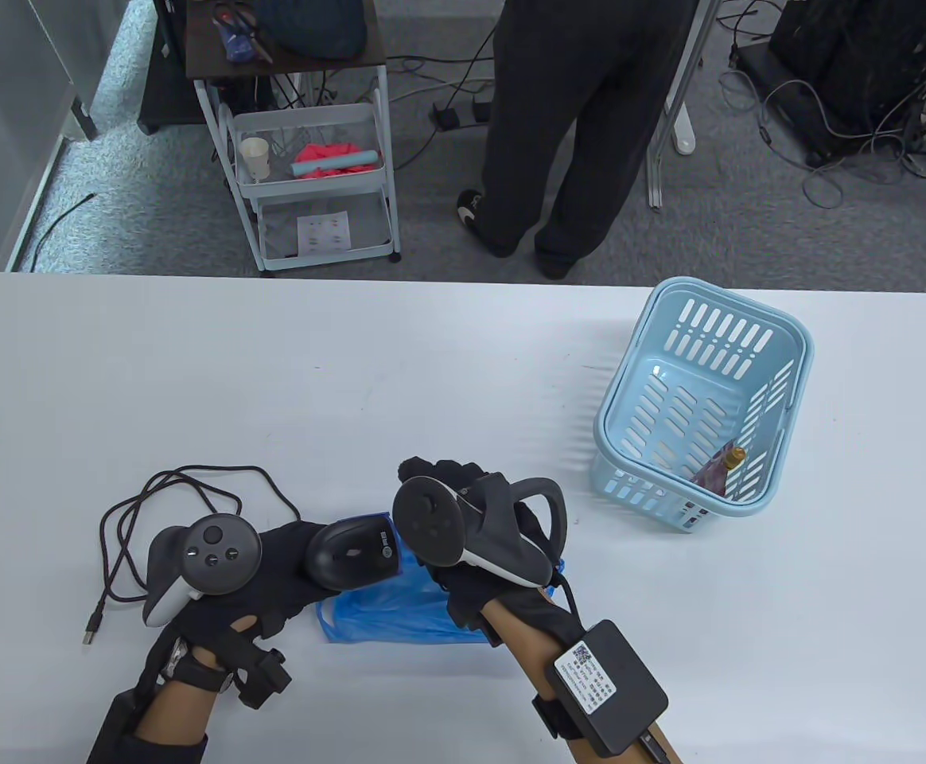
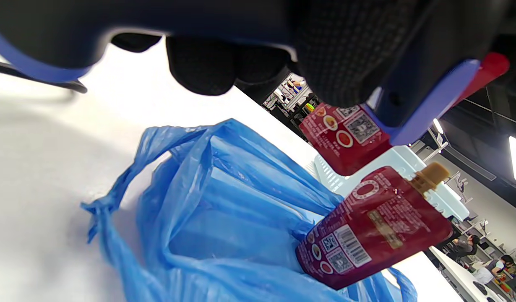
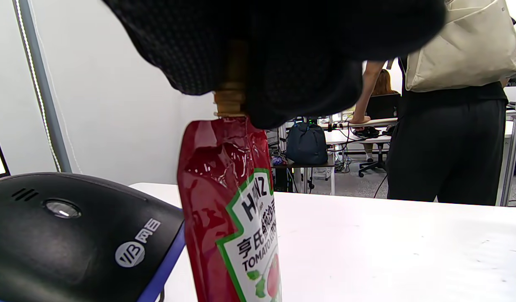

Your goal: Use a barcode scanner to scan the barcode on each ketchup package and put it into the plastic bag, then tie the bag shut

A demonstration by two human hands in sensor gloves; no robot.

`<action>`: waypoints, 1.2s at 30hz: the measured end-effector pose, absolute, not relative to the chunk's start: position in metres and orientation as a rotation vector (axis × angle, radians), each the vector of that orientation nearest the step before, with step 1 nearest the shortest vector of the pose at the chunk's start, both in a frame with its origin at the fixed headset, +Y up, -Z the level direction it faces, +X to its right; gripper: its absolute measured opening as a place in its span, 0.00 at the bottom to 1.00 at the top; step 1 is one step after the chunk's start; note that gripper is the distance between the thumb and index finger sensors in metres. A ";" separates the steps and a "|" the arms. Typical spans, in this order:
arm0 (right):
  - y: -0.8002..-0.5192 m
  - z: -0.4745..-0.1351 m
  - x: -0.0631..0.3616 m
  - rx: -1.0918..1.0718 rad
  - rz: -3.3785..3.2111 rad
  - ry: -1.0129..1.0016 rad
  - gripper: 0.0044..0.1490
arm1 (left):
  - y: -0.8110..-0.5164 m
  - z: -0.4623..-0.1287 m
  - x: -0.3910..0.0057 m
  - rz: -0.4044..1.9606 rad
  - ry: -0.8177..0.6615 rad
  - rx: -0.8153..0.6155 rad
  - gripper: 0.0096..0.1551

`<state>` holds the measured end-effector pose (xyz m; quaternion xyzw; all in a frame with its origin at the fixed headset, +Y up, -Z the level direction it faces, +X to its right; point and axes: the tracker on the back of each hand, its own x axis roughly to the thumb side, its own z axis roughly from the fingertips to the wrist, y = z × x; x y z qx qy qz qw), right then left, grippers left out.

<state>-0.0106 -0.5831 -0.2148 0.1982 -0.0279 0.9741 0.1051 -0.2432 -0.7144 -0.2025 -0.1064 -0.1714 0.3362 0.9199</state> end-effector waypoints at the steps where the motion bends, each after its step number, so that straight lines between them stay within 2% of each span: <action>1: -0.583 -0.215 -0.011 0.585 2.870 -0.080 0.29 | -0.715 -0.202 -0.243 0.689 -0.352 -0.218 0.29; 18: -0.583 -0.214 -0.009 0.579 2.871 -0.062 0.29 | -0.715 -0.202 -0.241 0.688 -0.343 -0.219 0.28; 36: -0.590 -0.204 -0.005 0.622 2.880 -0.005 0.28 | -0.724 -0.210 -0.265 0.752 -0.234 -0.223 0.29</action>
